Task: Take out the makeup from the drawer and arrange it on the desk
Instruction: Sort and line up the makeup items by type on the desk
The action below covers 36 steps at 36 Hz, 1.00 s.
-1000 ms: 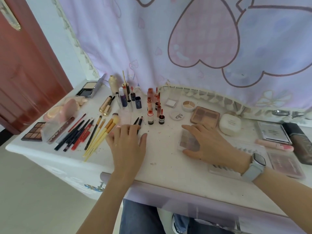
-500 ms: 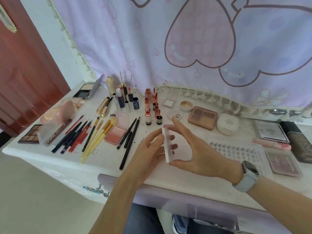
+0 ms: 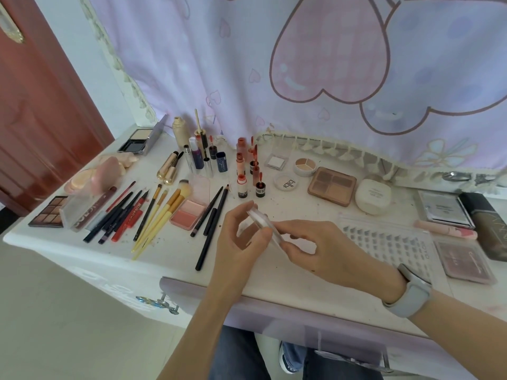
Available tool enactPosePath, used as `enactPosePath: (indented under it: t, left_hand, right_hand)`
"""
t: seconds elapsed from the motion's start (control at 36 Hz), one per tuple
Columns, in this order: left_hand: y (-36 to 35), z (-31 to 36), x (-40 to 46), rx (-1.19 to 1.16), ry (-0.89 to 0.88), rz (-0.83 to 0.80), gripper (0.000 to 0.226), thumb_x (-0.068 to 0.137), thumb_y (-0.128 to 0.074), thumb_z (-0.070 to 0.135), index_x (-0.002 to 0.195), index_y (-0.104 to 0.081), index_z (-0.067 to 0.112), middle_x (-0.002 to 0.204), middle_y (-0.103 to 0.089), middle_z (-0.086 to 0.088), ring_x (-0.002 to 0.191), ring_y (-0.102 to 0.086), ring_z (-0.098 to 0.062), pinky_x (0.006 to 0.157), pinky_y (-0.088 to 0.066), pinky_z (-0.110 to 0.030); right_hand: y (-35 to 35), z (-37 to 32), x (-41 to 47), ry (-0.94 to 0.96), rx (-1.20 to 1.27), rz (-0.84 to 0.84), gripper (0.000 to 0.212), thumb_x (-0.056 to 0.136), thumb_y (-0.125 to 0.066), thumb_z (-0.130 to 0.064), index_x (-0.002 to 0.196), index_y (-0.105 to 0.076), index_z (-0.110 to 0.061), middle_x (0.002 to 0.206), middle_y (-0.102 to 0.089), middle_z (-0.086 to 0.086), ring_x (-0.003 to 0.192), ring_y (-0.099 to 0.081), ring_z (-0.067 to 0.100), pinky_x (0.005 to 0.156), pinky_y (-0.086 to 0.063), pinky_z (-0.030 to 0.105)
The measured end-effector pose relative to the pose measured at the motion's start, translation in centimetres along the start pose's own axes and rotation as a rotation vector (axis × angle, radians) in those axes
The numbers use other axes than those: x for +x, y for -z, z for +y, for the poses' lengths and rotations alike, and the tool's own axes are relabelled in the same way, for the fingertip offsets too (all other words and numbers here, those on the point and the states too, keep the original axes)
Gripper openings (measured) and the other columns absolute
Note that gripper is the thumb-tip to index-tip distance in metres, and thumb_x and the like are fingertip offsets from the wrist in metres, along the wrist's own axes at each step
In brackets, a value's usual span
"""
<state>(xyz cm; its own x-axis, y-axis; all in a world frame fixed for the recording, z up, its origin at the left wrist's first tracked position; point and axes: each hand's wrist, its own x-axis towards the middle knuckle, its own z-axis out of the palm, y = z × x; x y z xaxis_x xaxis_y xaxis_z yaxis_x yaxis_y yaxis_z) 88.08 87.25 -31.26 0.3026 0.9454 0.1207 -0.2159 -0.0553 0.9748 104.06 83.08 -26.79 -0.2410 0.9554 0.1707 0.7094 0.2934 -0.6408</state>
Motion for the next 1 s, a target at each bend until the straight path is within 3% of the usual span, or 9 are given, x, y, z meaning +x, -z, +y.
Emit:
enactPosePath:
  t: [0.17,0.39,0.5,0.67,0.75,0.83,0.89,0.94,1.0]
  left_hand:
    - [-0.2,0.1,-0.2,0.035,-0.039,0.045,0.046,0.070,-0.070,0.031,0.113,-0.053,0.028,0.117,-0.060,0.010,0.110,-0.061,-0.014,0.093,-0.049,-0.025]
    - [-0.2,0.1,0.0,0.050,-0.008,0.082,0.037,0.090,-0.055,0.001,0.121,-0.053,0.019,0.115,-0.061,0.003,0.099,-0.064,-0.002,0.076,-0.049,-0.013]
    - [-0.1,0.1,0.2,0.050,0.084,0.073,0.033,0.094,-0.051,0.012,0.121,-0.056,0.030,0.115,-0.066,0.002,0.103,-0.064,-0.009,0.085,-0.052,-0.023]
    - [0.5,0.0,0.6,0.100,0.194,0.171,0.031,0.097,-0.045,0.022,0.123,-0.055,0.035,0.106,-0.068,0.013,0.093,-0.066,-0.004,0.074,-0.055,-0.020]
    - [0.9,0.2,0.7,0.193,0.223,0.214,0.040,0.097,-0.046,0.024,0.136,-0.044,0.029,0.123,-0.057,0.017,0.096,-0.061,0.004,0.067,-0.051,-0.010]
    - [0.7,0.6,0.5,0.387,0.196,0.205,0.049,0.096,-0.046,0.030,0.143,-0.032,0.030,0.140,-0.044,0.015,0.114,-0.049,0.002,0.078,-0.042,-0.004]
    - [0.4,0.9,0.2,0.508,0.160,0.185,0.051,0.095,-0.046,0.032,0.144,-0.029,0.031,0.143,-0.041,0.010,0.126,-0.043,-0.007,0.097,-0.042,-0.020]
    - [0.0,1.2,0.0,0.589,0.111,0.158,0.052,0.095,-0.047,0.029,0.144,-0.030,0.029,0.145,-0.039,0.005,0.132,-0.039,-0.013,0.107,-0.038,-0.038]
    - [-0.4,1.3,-0.2,0.694,0.045,0.122,0.053,0.095,-0.048,0.027,0.145,-0.028,0.026,0.150,-0.030,0.005,0.138,-0.027,-0.011,0.112,-0.030,-0.039]
  right_hand:
    - [-0.5,-0.1,0.2,0.001,-0.057,0.011,0.039,0.089,-0.055,-0.017,0.128,-0.057,-0.020,0.110,-0.068,-0.007,0.096,-0.062,0.011,0.085,-0.050,0.033]
    - [-0.4,0.0,1.0,-0.062,-0.049,0.108,0.029,0.086,-0.053,-0.014,0.112,-0.065,-0.021,0.095,-0.070,-0.011,0.085,-0.064,0.006,0.077,-0.055,0.032]
    - [0.2,0.6,1.5,-0.155,0.012,0.118,0.027,0.085,-0.052,-0.014,0.109,-0.065,-0.017,0.093,-0.070,-0.011,0.080,-0.067,0.011,0.075,-0.054,0.037]
    - [1.4,1.8,2.7,-0.334,0.152,0.176,0.024,0.088,-0.049,-0.016,0.107,-0.063,-0.018,0.086,-0.070,-0.006,0.076,-0.066,0.011,0.073,-0.055,0.029]
    - [1.6,2.2,3.0,-0.439,0.376,0.205,0.013,0.091,-0.049,-0.011,0.093,-0.060,-0.016,0.078,-0.070,-0.003,0.062,-0.067,0.008,0.059,-0.056,0.021]
    - [1.6,2.4,3.1,-0.509,0.495,0.224,0.013,0.091,-0.049,-0.009,0.088,-0.060,-0.014,0.077,-0.071,0.005,0.058,-0.068,0.013,0.053,-0.055,0.020]
    - [1.5,2.5,3.2,-0.540,0.527,0.239,0.013,0.090,-0.048,-0.006,0.091,-0.061,-0.010,0.077,-0.070,0.008,0.058,-0.068,0.016,0.052,-0.055,0.021]
    - [1.4,2.7,3.2,-0.561,0.556,0.264,0.013,0.090,-0.048,-0.005,0.091,-0.060,-0.007,0.075,-0.070,0.009,0.059,-0.069,0.017,0.052,-0.055,0.022]
    - [1.3,2.8,3.3,-0.572,0.579,0.284,0.013,0.090,-0.048,-0.006,0.090,-0.061,-0.007,0.073,-0.070,0.008,0.061,-0.069,0.019,0.052,-0.054,0.022]
